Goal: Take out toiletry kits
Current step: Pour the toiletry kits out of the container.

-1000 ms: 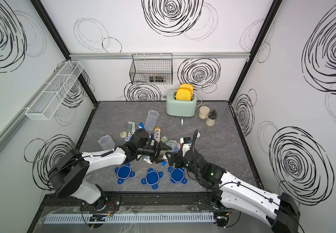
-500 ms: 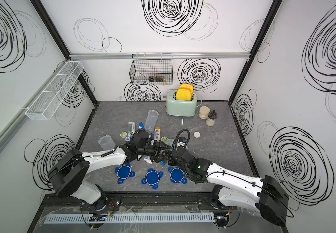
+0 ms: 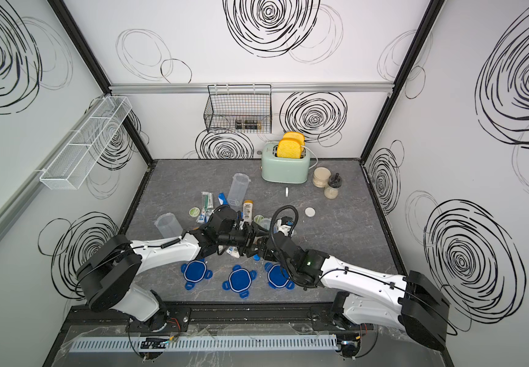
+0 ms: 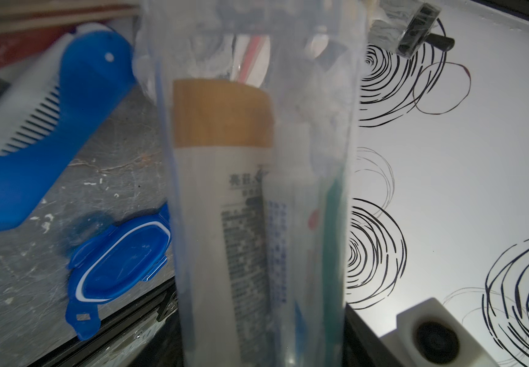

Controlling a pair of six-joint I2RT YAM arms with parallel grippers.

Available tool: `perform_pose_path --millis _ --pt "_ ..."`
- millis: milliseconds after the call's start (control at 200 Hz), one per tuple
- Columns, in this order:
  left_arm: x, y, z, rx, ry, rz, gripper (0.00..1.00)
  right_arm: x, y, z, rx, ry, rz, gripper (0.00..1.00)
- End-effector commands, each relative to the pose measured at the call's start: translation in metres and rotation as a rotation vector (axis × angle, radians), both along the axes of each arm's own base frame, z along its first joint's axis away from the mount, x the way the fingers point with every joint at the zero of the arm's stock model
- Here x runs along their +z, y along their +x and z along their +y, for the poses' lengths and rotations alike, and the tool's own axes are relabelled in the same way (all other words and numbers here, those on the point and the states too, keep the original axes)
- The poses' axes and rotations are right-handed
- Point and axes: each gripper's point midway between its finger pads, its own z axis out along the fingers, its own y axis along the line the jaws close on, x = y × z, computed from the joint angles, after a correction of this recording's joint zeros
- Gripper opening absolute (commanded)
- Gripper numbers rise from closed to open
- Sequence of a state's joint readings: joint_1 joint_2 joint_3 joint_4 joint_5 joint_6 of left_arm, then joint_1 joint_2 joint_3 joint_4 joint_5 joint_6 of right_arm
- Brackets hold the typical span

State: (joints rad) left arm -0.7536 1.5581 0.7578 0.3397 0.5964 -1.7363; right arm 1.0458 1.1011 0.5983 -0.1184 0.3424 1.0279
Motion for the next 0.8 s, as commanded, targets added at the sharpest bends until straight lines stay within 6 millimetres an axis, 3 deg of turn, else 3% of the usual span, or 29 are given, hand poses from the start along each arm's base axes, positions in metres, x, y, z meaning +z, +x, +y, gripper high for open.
perform_pose_path --millis 0,200,315,615,795 --pt "0.041 -0.018 -0.022 -0.108 -0.139 -0.058 0.14 0.016 0.013 -0.005 -0.046 0.004 -0.084 0.69" --pt "0.038 -0.018 -0.021 -0.107 -0.133 -0.063 0.16 0.017 0.012 -0.013 -0.043 -0.010 -0.105 0.54" --pt "0.037 -0.018 -0.021 -0.106 -0.133 -0.064 0.19 0.018 0.012 -0.018 -0.047 -0.010 -0.115 0.52" --pt "0.040 -0.020 -0.023 -0.141 -0.142 -0.124 0.58 0.012 0.009 -0.043 -0.059 -0.021 -0.098 0.41" --pt "0.035 -0.023 -0.021 -0.147 -0.128 -0.140 0.67 0.006 0.008 -0.058 -0.074 -0.030 -0.078 0.39"
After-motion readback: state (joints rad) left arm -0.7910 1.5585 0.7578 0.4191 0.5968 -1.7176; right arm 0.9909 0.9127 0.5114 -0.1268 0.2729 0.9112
